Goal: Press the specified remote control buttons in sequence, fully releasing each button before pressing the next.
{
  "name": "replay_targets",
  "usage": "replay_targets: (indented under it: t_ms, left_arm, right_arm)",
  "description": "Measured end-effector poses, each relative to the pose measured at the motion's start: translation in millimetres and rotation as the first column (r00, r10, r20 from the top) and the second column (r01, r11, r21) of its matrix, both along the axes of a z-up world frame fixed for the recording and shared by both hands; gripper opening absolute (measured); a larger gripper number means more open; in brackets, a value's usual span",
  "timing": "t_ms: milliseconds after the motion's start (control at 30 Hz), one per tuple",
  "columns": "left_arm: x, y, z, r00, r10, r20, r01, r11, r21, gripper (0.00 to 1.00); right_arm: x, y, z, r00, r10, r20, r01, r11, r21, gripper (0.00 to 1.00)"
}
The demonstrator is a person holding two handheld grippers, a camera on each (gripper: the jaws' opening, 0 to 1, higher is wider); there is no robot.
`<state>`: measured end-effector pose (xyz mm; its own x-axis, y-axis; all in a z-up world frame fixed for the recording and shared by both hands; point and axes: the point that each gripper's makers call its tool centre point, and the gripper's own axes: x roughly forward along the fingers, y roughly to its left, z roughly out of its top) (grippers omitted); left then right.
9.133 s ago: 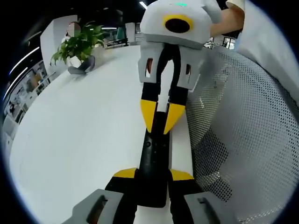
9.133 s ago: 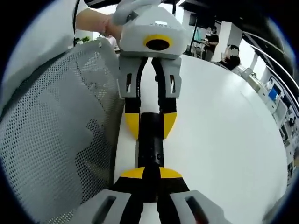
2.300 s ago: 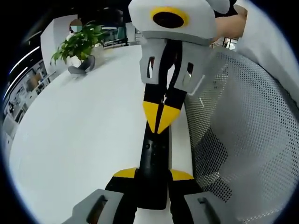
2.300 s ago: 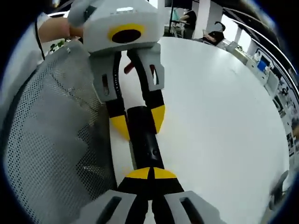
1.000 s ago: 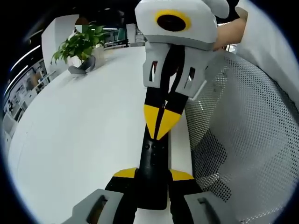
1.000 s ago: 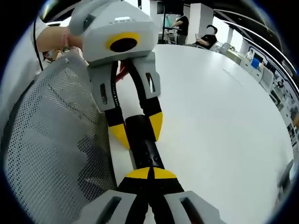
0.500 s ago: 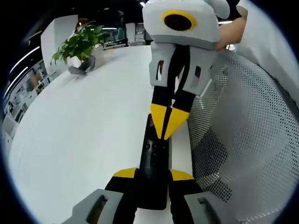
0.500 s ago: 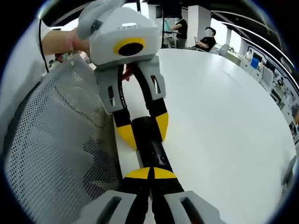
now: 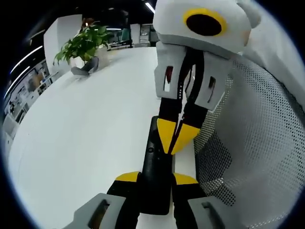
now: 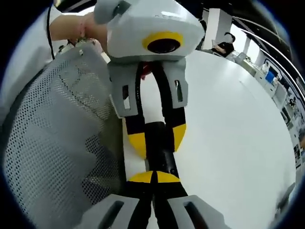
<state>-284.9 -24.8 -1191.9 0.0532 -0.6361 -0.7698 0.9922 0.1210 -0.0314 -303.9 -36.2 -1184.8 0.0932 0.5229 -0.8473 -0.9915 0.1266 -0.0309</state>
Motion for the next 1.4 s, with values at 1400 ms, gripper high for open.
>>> replay_targets:
  t_ms: [1400]
  left_arm:
    - [-3.0,-1,-0.2,1.000,0.001,0.010,-0.001,1.000,-0.019,0.24]
  right_arm:
    - [18,-4,0.7,0.997,-0.057,0.057,0.059,0.998,-0.029,0.00]
